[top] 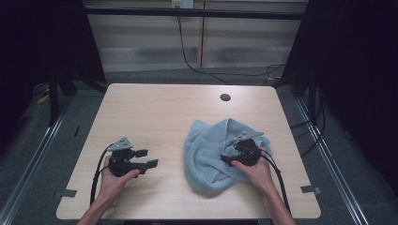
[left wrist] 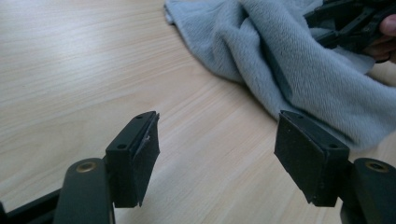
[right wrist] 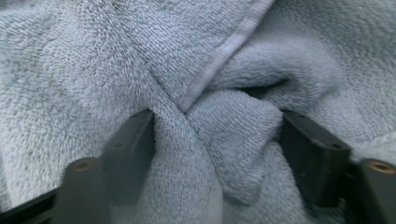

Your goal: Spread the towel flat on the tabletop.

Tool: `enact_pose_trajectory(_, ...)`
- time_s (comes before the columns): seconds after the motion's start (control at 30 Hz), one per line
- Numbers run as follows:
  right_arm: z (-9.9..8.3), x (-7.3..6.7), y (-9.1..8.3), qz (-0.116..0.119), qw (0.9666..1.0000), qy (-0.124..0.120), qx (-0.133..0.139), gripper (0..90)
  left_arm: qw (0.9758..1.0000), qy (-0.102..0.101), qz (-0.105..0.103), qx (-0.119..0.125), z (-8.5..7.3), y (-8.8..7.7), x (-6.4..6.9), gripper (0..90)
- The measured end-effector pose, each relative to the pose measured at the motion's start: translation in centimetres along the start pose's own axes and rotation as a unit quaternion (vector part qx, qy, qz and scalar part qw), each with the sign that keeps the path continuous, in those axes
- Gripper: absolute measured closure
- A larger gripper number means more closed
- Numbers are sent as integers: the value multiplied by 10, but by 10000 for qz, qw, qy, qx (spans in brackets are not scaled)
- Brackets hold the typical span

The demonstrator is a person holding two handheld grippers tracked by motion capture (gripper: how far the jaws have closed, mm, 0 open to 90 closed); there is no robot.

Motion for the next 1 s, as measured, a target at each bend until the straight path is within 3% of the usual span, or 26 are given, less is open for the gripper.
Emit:
enact_pose_trajectory(0.03, 0, 0, 0, 0, 10000, 0, 0, 347, 10000, 0, 0, 0, 0, 0, 0, 305)
enact_pose_trajectory(0.1, 2, -15, 2, 75, 9998, -183, 4, 472, 10000, 52, -46, 30, 2, 0, 5, 301)
enact_pose_trajectory(0.23, 9, -42, 8, 483, 9981, -361, 124, 561, 9999, 54, -101, 78, 4, -1, 7, 299)
enact_pose_trajectory(0.37, 18, -71, 17, 658, 9957, -632, 144, 566, 9997, -4, -172, 159, 6, -3, 8, 298)
enact_pose_trajectory(0.4, 18, -71, 17, 658, 9957, -632, 144, 566, 9997, -4, -172, 159, 6, -3, 8, 298)
enact_pose_trajectory(0.47, 23, -95, 21, 947, 9918, -845, 149, 564, 9996, 27, -193, 202, 7, -6, 9, 299)
enact_pose_trajectory(0.6, 26, -115, 23, 1139, 9871, -1117, 133, 511, 9995, 97, -278, 113, 5, -2, 11, 313)
enact_pose_trajectory(0.63, 27, -116, 21, 1167, 9867, -1122, 124, 487, 9995, 97, -278, 113, 5, -2, 11, 323)
enact_pose_trajectory(0.7, 29, -112, 13, 1254, 9861, -1080, 156, 475, 9992, 263, -255, -138, -2, 8, 13, 362)
enact_pose_trajectory(0.73, 30, -106, 7, 1205, 9873, -1018, 208, 451, 9986, 367, -325, -220, -5, 12, 15, 425)
enact_pose_trajectory(0.77, 31, -99, 1, 1124, 9888, -943, 280, 440, 9977, 452, -353, -351, -8, 14, 17, 529)
enact_pose_trajectory(0.83, 29, -83, -10, 935, 9915, -832, 369, 425, 9971, 428, -401, -490, -11, 17, 17, 618)
enact_pose_trajectory(0.9, 25, -66, -19, 726, 9940, -684, 442, 407, 9964, 433, -472, -562, -13, 16, 18, 670)
enact_pose_trajectory(1.0, 15, -42, -28, 454, 9969, -433, 472, 368, 9954, 470, -558, -626, -15, 14, 21, 676)
Point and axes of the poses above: each handheld gripper's, and its own axes: y roughly forward along the jaws, z roughly out of its top, x roughly to its right, the point moved 10 cm from there along y, roughly forward along the jaws, and after that the axes turned 15 degrees about -x, right-handed, at the moved point
